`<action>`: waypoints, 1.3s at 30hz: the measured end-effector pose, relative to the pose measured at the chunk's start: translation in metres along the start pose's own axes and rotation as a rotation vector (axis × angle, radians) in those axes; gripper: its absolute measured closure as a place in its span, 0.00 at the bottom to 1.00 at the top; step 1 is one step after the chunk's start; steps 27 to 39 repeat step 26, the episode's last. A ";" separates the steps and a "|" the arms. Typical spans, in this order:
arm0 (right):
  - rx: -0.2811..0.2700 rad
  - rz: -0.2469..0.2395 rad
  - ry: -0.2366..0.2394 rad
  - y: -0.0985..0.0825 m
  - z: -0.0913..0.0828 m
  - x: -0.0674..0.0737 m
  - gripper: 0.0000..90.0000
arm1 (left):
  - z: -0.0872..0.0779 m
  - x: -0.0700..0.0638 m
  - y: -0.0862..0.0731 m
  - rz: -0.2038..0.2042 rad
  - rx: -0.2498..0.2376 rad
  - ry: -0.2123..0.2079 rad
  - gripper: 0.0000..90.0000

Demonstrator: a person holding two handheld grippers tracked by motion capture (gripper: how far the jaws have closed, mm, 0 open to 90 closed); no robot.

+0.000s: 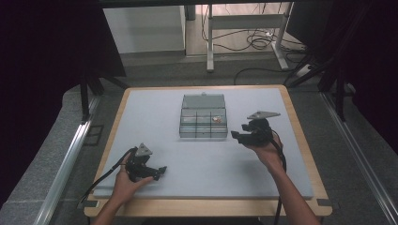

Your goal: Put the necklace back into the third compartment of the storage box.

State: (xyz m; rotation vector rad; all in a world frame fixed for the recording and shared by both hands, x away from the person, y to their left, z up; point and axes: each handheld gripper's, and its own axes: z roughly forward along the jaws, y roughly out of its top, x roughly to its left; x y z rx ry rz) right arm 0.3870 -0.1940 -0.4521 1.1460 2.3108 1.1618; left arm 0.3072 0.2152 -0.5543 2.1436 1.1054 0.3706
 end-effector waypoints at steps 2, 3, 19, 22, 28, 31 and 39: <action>-0.006 0.013 0.001 -0.013 -0.008 -0.002 0.44 | 0.000 0.000 0.000 0.000 -0.001 0.001 0.00; -0.004 0.021 0.002 -0.021 -0.013 -0.003 0.44 | 0.000 0.000 0.000 0.000 -0.001 0.000 0.00; 0.044 0.034 -0.023 -0.074 -0.032 -0.014 0.41 | 0.000 0.000 0.000 0.000 -0.001 0.001 0.01; 0.030 0.034 -0.039 -0.074 -0.033 -0.016 0.41 | 0.000 0.000 0.000 0.000 0.000 0.001 0.01; 0.045 0.008 -0.078 -0.077 -0.029 -0.020 0.40 | 0.000 0.000 0.000 -0.001 0.001 0.000 0.00; 0.045 0.008 -0.078 -0.077 -0.029 -0.020 0.40 | 0.000 0.000 0.000 -0.001 0.001 0.000 0.00; 0.045 0.008 -0.078 -0.077 -0.029 -0.020 0.40 | 0.000 0.000 0.000 -0.001 0.001 0.000 0.00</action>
